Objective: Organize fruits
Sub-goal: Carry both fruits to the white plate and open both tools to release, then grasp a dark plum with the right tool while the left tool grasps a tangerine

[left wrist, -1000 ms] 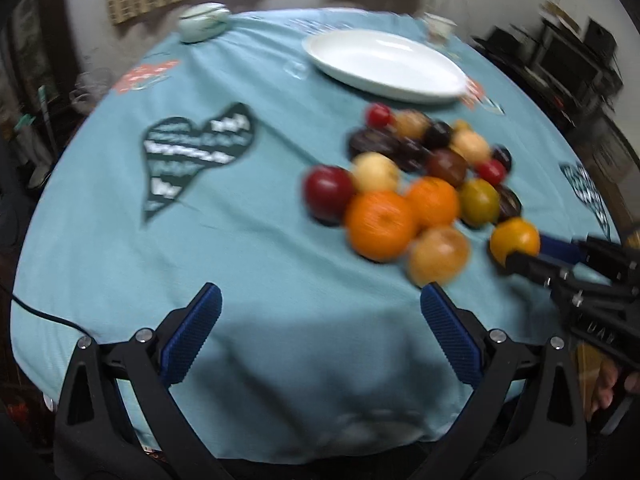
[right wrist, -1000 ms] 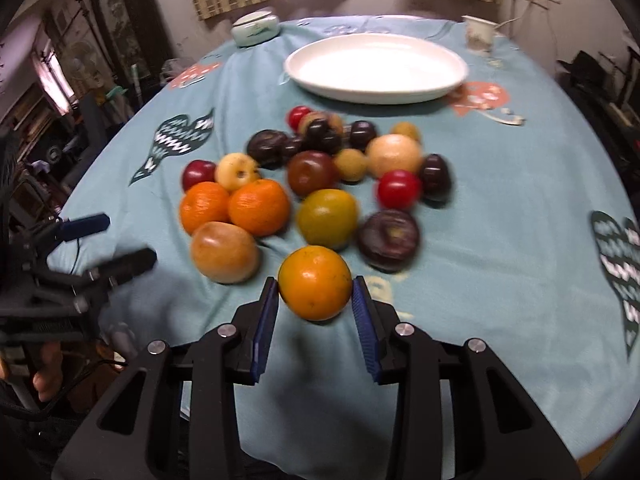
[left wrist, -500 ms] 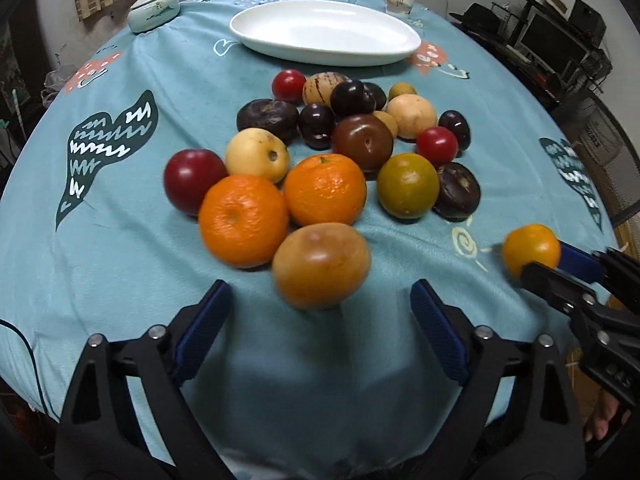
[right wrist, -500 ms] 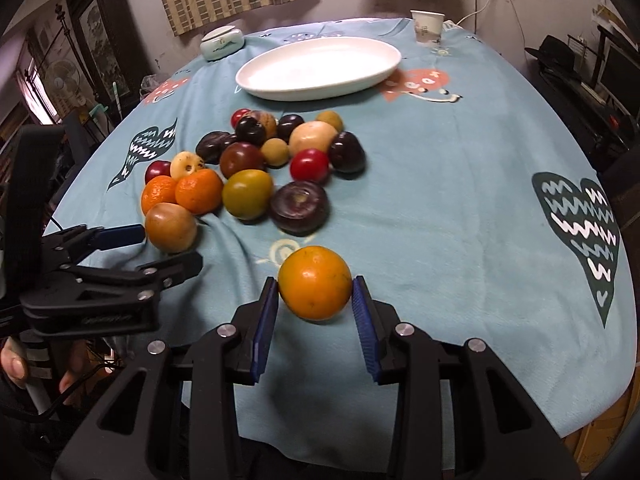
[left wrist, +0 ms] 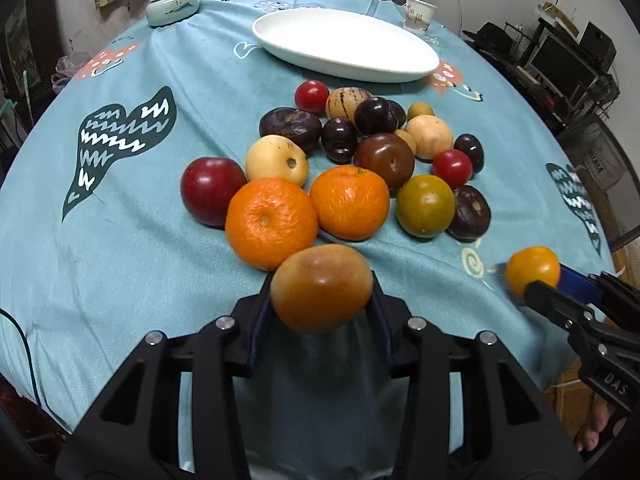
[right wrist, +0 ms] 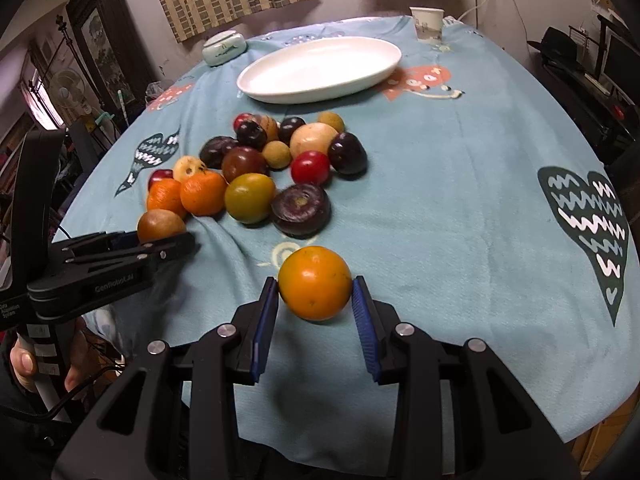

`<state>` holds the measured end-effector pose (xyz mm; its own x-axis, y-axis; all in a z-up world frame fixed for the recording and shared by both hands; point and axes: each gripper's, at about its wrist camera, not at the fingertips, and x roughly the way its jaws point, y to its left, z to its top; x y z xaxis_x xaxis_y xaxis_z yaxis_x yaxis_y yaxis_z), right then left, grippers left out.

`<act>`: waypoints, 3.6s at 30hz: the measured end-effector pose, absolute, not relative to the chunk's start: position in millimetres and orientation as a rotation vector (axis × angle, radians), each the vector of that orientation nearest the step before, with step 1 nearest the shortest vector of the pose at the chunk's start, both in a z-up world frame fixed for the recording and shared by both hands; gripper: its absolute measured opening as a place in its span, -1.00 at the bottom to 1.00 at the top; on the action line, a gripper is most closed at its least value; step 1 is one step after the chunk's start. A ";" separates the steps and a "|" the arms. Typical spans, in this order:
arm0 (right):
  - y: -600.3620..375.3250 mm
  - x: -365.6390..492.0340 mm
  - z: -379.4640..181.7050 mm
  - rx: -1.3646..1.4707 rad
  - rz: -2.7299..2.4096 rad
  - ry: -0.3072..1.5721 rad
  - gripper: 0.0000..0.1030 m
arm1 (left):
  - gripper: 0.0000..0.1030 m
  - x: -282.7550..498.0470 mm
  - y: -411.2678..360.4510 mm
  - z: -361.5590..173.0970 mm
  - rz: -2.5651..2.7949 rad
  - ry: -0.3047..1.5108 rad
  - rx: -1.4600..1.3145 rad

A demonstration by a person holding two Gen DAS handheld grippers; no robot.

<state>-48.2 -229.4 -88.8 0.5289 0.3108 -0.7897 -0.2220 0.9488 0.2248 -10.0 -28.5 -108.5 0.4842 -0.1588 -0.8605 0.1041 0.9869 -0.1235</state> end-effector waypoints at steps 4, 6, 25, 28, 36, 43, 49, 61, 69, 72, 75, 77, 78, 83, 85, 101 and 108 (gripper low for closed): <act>-224.4 -46.8 -81.4 0.100 0.336 0.946 -0.26 | -0.17 -17.2 -20.7 -95.3 -0.174 1.018 -0.077; -222.1 -45.7 -78.0 0.106 0.343 0.938 -0.26 | -0.17 -22.5 -16.9 -86.8 -0.183 0.998 -0.087; -210.2 101.7 9.0 0.084 0.369 0.784 -0.26 | -0.16 152.1 -17.5 16.1 -0.216 0.923 -0.033; -205.6 165.4 6.1 0.061 0.354 0.802 -0.26 | -0.15 213.1 -29.8 14.2 -0.191 0.928 -0.016; -198.1 305.0 -53.2 0.059 0.367 0.966 -0.26 | -0.15 339.0 -39.1 -56.1 -0.179 1.111 -0.081; -176.6 340.5 -78.4 -0.026 0.403 1.007 -0.26 | -0.15 382.1 -37.2 -82.4 -0.183 1.160 -0.129; -172.1 343.6 -79.8 -0.120 0.326 0.946 0.21 | 0.47 385.0 -42.1 -75.7 -0.161 1.125 -0.110; -205.5 205.4 -12.0 -0.091 0.316 0.809 0.96 | 0.96 239.6 -19.3 -3.2 -0.138 0.931 0.017; -210.1 82.2 -42.3 -0.040 0.273 0.850 0.97 | 0.96 85.2 -25.5 -46.1 -0.174 0.928 0.071; -213.8 58.8 -49.5 -0.027 0.257 0.883 0.97 | 0.96 61.6 -21.8 -60.4 -0.163 0.943 0.079; -214.9 45.7 -48.4 -0.032 0.247 0.881 0.97 | 0.96 47.3 -11.7 -64.6 -0.131 0.940 0.093; -213.9 37.6 -48.7 -0.040 0.241 0.881 0.97 | 0.96 42.9 -3.4 -65.1 -0.123 0.945 0.074; -214.5 34.8 -49.4 -0.042 0.240 0.883 0.97 | 0.96 41.3 -0.2 -64.8 -0.121 0.947 0.065; -210.6 20.2 -62.4 -0.049 0.261 0.930 0.97 | 0.96 25.9 12.4 -66.5 -0.116 0.963 0.059; -207.6 14.4 -69.8 -0.061 0.270 0.948 0.97 | 0.96 19.6 15.2 -68.8 -0.128 0.970 0.058; -192.6 22.5 -110.4 -0.064 0.345 1.009 -0.14 | 0.96 0.8 14.8 -90.0 -0.166 1.049 0.032; -209.1 10.3 -102.6 -0.039 0.288 1.009 -0.14 | 0.78 2.1 5.5 -98.6 -0.182 1.047 0.020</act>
